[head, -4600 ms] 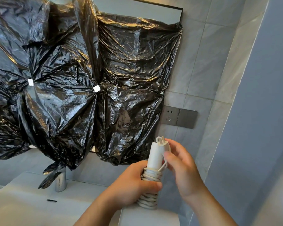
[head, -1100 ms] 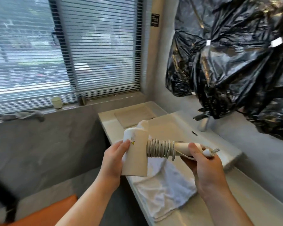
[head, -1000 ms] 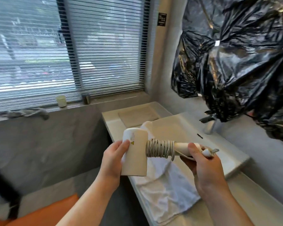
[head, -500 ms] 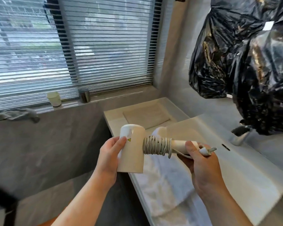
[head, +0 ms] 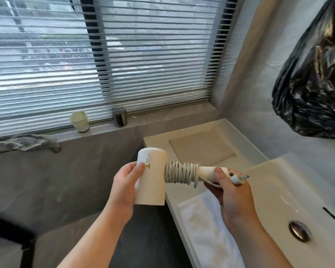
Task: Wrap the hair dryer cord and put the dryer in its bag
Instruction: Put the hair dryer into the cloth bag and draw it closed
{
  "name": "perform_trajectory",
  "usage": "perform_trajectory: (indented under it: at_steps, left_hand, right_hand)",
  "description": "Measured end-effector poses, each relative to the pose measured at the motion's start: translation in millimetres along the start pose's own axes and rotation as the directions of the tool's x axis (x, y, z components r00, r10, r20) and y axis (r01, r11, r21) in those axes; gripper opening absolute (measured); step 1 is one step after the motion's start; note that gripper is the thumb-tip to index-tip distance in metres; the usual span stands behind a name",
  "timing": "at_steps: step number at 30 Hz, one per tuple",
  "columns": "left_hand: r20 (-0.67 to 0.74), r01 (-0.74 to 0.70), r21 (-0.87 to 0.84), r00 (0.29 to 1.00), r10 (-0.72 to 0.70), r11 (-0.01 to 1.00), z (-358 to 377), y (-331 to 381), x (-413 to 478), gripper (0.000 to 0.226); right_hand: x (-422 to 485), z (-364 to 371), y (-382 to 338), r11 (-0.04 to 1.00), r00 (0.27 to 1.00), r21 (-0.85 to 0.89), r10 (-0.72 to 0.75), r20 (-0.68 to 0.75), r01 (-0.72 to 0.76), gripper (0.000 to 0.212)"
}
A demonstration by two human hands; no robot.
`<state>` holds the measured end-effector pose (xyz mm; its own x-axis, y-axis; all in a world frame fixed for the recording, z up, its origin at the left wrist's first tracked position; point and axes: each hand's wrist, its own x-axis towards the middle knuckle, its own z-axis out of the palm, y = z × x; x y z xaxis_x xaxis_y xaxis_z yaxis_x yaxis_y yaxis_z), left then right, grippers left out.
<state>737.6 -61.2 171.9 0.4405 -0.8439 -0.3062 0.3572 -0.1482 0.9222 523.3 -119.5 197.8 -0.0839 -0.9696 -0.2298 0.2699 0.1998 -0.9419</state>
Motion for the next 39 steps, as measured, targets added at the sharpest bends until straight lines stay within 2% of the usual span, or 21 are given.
perform_trajectory:
  at_steps: [4,8,13,20,23,27,32,34,36,39]
  left_hand:
    - [-0.011,0.015,-0.023,1.000,-0.015,1.000,-10.8,3.3,24.5,0.041]
    - [-0.025,0.033,-0.038,0.999,-0.034,0.999,-15.1,3.1,47.4,0.043]
    - [-0.027,0.028,-0.027,0.999,-0.029,0.999,-12.0,5.5,79.8,0.044]
    - [0.003,0.058,0.003,0.998,-0.058,0.998,14.3,13.0,140.3,0.038]
    - [0.027,0.078,0.051,0.996,-0.080,0.996,31.4,16.3,171.2,0.039]
    - [0.068,0.076,0.111,0.994,-0.084,0.991,51.5,22.1,211.3,0.029]
    - [0.117,0.070,0.198,0.989,-0.095,0.978,71.0,24.3,245.4,0.061]
    - [0.141,0.084,0.243,0.983,-0.121,0.966,81.6,24.3,253.5,0.065]
    - [0.165,0.093,0.288,0.976,-0.145,0.953,94.1,24.0,260.7,0.065]
    - [0.194,0.098,0.315,0.967,-0.165,0.944,113.0,21.5,271.4,0.052]
  right_hand:
    - [18.1,22.0,7.5,1.000,1.000,-0.020,0.006,0.002,-0.006,0.003]
    - [38.5,37.0,12.9,1.000,1.000,-0.024,0.009,0.003,-0.009,0.013]
    - [67.5,52.6,16.6,1.000,1.000,-0.003,0.023,0.011,-0.023,0.004]
    - [127.0,61.9,21.2,1.000,1.000,0.025,0.004,-0.022,-0.004,0.004]
    - [157.7,61.8,24.6,0.999,0.998,0.035,0.013,-0.063,-0.010,0.009]
    - [195.9,64.8,28.4,0.997,0.993,0.072,0.045,-0.106,-0.038,0.019]
    - [224.8,67.6,19.7,0.995,0.987,0.091,0.058,-0.148,-0.045,0.008]
    - [230.2,64.5,14.9,0.991,0.981,0.130,0.061,-0.182,-0.037,0.008]
    - [235.2,58.9,10.4,0.982,0.971,0.185,0.077,-0.226,-0.035,0.014]
    - [242.8,51.2,6.0,0.964,0.963,0.266,0.091,-0.255,-0.021,0.007]
